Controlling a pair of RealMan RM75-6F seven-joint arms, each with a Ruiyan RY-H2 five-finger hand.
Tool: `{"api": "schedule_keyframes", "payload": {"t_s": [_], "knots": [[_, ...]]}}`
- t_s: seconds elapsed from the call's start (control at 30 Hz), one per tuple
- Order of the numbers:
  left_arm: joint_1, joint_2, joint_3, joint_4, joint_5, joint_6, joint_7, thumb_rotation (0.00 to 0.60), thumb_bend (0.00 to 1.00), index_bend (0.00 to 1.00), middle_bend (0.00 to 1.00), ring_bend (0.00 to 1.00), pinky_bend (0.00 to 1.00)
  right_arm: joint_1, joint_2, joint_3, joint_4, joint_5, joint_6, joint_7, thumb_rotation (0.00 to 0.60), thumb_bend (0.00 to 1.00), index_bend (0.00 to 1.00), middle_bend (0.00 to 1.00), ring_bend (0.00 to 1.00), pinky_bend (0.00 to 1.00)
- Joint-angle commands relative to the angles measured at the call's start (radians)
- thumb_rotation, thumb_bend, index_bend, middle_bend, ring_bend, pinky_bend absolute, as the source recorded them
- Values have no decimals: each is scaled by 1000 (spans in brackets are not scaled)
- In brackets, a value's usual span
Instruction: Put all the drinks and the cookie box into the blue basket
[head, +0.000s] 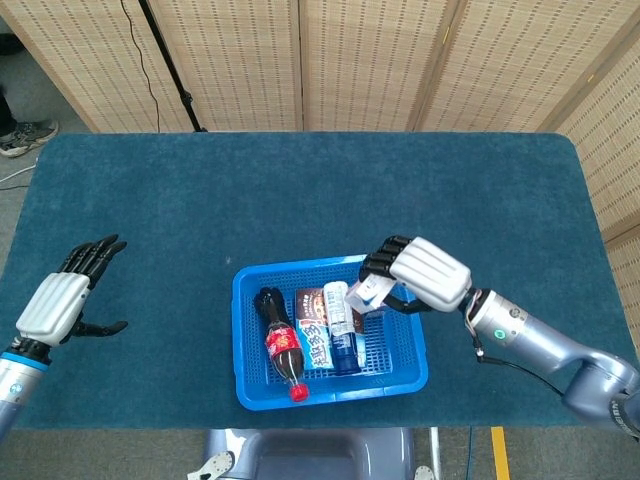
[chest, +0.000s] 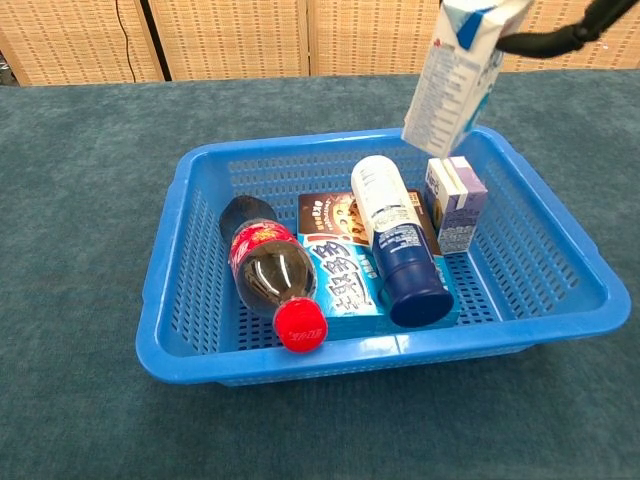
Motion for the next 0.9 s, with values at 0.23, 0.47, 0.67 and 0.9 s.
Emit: {"api": "schedule_keyframes", "payload": {"t_s": [0.23,0.47,0.67,0.9], "knots": [[-6,-3,-2,5,-14,-11,1,600,82,0,0,0,0,-82,-1,-124,33,-192,105,-66,600,666,588,513,361,305],[-2,4,0,3,-8,-6,-12,600,81,0,0,0,0,-97,-15,-167,37,-258,126,-73,600,667,594,514,360,305],[-4,2,4,4,-1,-10,-11,600,82,0,0,0,0,-93,-45,-179,81,-281,121,-80,600,663,569,477,345,306],[-7,1,6,6,-4,-18,-9,600,82,0,0,0,0,-100,-76,-181,157,-290,163,-71,600,38,194,204,252,211]]}}
